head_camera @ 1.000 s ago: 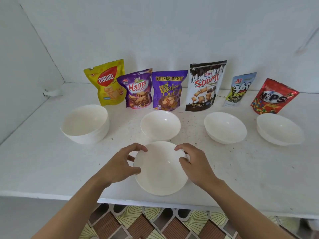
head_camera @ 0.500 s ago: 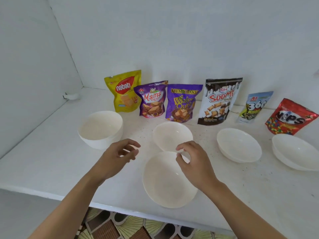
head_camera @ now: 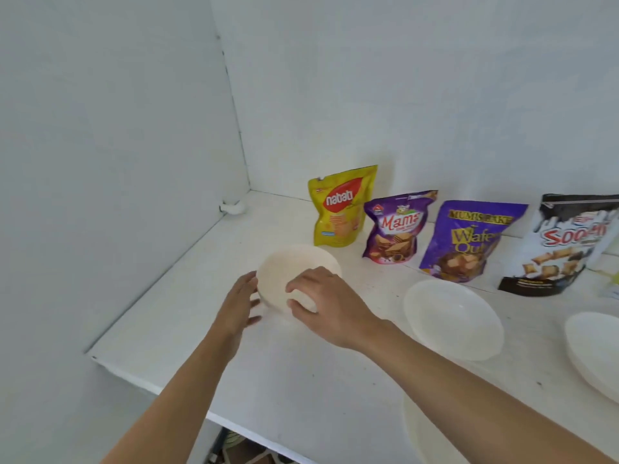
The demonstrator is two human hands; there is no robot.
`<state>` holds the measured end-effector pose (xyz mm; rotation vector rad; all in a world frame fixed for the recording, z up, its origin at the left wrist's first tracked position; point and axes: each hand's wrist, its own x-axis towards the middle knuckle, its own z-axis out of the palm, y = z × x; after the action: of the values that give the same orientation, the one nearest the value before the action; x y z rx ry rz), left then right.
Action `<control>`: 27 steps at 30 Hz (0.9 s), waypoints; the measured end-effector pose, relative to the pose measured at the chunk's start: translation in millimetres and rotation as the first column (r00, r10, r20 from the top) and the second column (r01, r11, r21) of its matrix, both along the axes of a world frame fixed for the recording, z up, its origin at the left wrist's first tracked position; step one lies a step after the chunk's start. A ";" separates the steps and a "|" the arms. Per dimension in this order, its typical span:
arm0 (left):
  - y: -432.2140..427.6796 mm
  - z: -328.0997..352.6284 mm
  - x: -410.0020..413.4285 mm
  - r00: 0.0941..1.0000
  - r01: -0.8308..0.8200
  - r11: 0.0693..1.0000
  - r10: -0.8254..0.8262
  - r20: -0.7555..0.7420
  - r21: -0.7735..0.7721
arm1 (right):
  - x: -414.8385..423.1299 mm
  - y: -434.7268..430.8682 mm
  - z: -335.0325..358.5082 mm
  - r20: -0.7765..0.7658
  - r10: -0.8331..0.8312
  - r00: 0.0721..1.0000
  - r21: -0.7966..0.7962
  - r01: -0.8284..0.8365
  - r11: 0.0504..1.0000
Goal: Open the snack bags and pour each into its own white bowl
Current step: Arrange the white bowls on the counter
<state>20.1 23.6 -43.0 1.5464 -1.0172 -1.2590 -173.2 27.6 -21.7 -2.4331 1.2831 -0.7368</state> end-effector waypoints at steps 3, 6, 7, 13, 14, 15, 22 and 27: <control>-5.2 -4.0 7.5 0.984 0.115 0.993 -0.108 -0.143 0.037 | 17.8 -11.9 -19.3 -0.154 0.044 0.987 0.041 -0.038 0.998; -9.7 -9.4 9.9 0.968 0.148 0.988 -0.138 -0.209 0.033 | 21.9 -15.4 -34.6 -0.233 0.045 0.971 -0.003 -0.047 0.999; -10.9 -10.7 10.2 0.962 0.140 0.989 -0.126 -0.243 0.038 | 21.6 -16.7 -36.4 -0.219 0.051 0.974 -0.008 -0.054 0.998; -22.2 -13.2 4.4 0.960 0.121 0.992 -0.107 -0.259 0.036 | 10.4 -23.6 -32.6 -0.173 0.131 0.976 0.066 -0.121 0.990; -24.2 -13.0 2.5 0.959 0.119 0.992 -0.106 -0.262 0.034 | 7.2 -25.0 -31.5 -0.174 0.127 0.976 0.067 -0.117 0.991; -25.9 -12.9 0.5 0.957 0.113 0.993 -0.100 -0.272 0.034 | 3.9 -26.2 -30.3 -0.176 0.121 0.977 0.066 -0.111 0.992; -29.5 -24.7 -7.0 0.950 0.104 0.994 -0.095 -0.299 0.015 | -13.7 -18.5 -30.1 -0.172 0.085 0.981 0.097 -0.069 0.993; -27.9 -35.6 -3.2 0.945 0.183 0.983 -0.185 -0.271 -0.033 | -14.5 -19.4 -31.3 -0.173 0.077 0.982 0.059 -0.068 0.996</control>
<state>16.9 -4.2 -78.6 1.2501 -0.9997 -1.5481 -187.6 8.2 -53.0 -2.5333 1.2507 -0.4725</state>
